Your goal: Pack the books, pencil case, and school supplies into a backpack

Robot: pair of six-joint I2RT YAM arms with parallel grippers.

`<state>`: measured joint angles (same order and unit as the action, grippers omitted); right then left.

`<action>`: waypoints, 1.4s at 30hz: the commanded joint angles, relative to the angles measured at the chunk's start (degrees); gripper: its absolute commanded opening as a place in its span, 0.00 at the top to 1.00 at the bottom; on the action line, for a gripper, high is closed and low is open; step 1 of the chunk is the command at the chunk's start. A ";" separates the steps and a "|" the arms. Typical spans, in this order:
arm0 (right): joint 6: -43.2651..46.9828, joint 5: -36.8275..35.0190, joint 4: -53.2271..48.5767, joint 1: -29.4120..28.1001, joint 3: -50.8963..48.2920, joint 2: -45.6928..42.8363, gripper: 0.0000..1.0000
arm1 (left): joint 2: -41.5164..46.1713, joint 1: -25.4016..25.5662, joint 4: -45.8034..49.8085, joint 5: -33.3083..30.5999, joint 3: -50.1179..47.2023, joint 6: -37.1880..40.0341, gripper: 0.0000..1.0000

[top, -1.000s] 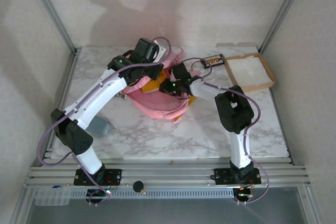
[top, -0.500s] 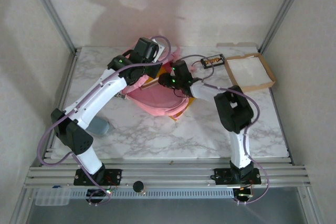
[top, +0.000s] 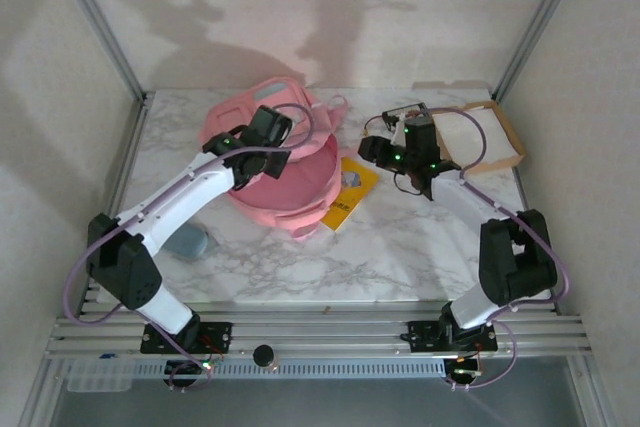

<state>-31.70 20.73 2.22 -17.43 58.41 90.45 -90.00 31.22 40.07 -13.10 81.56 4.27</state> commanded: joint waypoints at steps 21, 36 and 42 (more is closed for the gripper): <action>-14.31 3.36 -2.68 -4.08 -10.69 2.68 0.41 | 5.00 8.87 -32.51 25.19 -20.45 -35.65 0.42; -32.05 -1.47 13.45 -10.34 -21.05 2.16 0.62 | -14.53 10.46 -34.32 17.67 -16.07 -39.51 0.73; -33.18 -3.15 13.20 -10.95 -20.76 3.86 0.63 | -18.29 10.00 -34.11 17.04 -15.93 -39.45 0.81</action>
<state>-63.13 19.51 14.15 -27.66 37.87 93.03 -106.34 41.80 5.58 6.20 64.38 -34.74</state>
